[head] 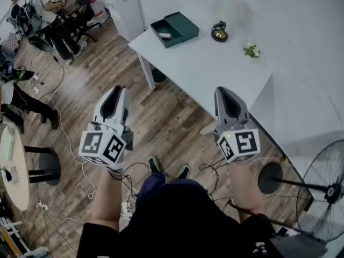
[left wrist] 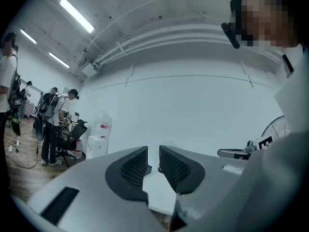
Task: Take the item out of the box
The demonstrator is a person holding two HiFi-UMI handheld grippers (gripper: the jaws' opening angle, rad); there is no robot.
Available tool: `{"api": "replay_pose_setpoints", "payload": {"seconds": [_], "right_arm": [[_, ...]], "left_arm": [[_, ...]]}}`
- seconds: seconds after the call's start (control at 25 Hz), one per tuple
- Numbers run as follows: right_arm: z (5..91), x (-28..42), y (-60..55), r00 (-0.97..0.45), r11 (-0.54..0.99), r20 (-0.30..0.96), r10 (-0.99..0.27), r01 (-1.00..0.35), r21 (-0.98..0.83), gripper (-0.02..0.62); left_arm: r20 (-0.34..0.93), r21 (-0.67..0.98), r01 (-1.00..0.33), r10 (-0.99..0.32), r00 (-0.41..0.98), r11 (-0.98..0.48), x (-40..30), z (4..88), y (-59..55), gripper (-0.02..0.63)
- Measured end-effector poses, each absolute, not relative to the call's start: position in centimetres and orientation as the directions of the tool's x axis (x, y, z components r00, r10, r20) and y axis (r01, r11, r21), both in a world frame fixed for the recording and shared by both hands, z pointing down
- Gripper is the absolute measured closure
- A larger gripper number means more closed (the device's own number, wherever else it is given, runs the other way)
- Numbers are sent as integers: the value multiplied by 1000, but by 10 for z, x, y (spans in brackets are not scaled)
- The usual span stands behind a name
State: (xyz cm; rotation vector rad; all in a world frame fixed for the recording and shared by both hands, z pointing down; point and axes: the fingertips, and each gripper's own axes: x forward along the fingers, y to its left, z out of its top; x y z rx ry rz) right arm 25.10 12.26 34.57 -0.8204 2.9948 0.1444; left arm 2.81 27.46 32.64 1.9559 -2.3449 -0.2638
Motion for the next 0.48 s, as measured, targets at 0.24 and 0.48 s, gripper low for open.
{"api": "replay_pose_setpoints", "payload": {"seconds": [0.24, 0.48], "right_arm": [[340, 205, 146, -855, 851, -46, -517, -519, 82, 592], [340, 153, 162, -829, 827, -5, -560, -559, 50, 589]], "left_arm": [[-50, 183, -970, -984, -169, 158, -20, 321, 294, 531], [-71, 143, -983, -990, -124, 112, -80, 313, 307, 531]]}}
